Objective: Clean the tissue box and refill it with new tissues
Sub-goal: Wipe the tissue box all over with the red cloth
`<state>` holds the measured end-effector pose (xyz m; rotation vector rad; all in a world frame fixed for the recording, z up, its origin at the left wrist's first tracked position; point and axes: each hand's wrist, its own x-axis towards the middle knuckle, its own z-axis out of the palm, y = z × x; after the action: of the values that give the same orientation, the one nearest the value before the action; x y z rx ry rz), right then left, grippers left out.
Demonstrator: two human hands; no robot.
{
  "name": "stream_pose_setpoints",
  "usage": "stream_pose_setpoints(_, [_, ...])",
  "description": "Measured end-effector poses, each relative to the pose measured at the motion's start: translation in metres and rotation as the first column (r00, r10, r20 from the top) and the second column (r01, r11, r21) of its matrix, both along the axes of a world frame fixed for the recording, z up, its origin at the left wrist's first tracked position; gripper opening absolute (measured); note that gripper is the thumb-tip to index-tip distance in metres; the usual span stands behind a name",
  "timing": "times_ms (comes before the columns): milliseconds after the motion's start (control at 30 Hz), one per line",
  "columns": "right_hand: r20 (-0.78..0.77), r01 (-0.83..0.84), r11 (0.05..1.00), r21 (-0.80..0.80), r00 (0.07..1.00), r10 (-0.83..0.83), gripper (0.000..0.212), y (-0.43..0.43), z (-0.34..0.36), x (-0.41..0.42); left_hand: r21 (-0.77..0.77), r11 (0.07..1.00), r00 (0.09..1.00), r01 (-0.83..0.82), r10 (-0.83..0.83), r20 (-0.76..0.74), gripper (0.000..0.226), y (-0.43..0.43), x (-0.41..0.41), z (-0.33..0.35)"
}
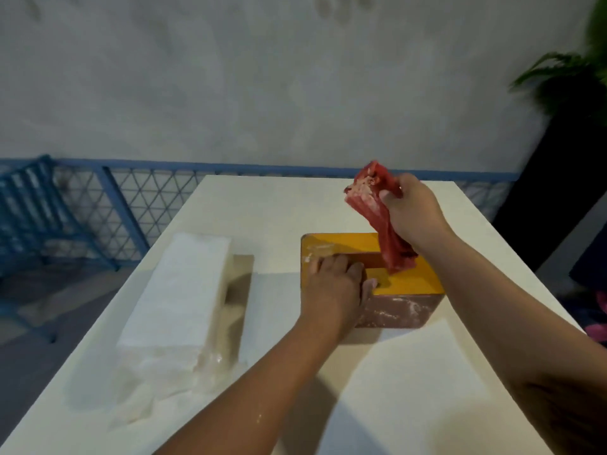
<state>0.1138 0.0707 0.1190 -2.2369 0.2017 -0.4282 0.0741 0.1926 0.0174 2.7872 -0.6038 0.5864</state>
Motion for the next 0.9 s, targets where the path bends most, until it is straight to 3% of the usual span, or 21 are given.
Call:
stream_pose_setpoints(67, [0.118, -0.019, 0.997, -0.080, 0.993, 0.029, 0.024, 0.009, 0.000, 0.012, -0.005, 0.999, 0.999, -0.047, 0.047, 0.024, 0.045, -0.008, -0.003, -0.006])
stream_pose_setpoints(167, [0.166, -0.234, 0.950, -0.206, 0.949, 0.269, 0.020, 0.025, -0.011, 0.029, -0.036, 0.997, 0.994, -0.073, 0.075, 0.076, 0.046, -0.016, -0.008, -0.008])
stream_pose_setpoints(267, [-0.141, -0.526, 0.754, -0.393, 0.845, 0.516, 0.025, 0.043, -0.031, 0.039, -0.043, 0.996, 0.984, -0.077, 0.083, 0.160, 0.045, -0.016, -0.006, -0.012])
stream_pose_setpoints(333, [-0.289, -0.622, 0.632, -0.462, 0.779, 0.556, 0.030, 0.049, -0.039, 0.042, -0.044, 0.997, 0.975, -0.071, 0.078, 0.209, 0.044, -0.014, -0.002, -0.018])
stream_pose_setpoints(467, [-0.366, -0.693, 0.602, -0.396, 0.721, 0.588, 0.030, 0.044, -0.034, 0.040, 0.029, 0.994, 0.958, -0.107, 0.095, 0.271, 0.032, -0.014, -0.001, -0.025])
stream_pose_setpoints(633, [-0.472, -0.824, 0.481, -0.300, 0.567, 0.675, 0.022, 0.038, -0.028, 0.030, 0.007, 0.991, 0.949, -0.131, 0.123, 0.289, 0.032, -0.017, 0.000, -0.029])
stream_pose_setpoints(733, [-0.416, -0.786, 0.523, -0.329, 0.618, 0.667, 0.021, 0.043, -0.034, 0.034, 0.023, 0.990, 0.937, -0.138, 0.123, 0.327, 0.030, -0.017, 0.001, -0.031])
stream_pose_setpoints(900, [-0.292, -0.530, 0.703, -0.474, 0.848, 0.442, 0.034, 0.056, -0.042, 0.055, 0.067, 0.987, 0.932, -0.143, 0.112, 0.344, 0.039, -0.016, 0.000, -0.030])
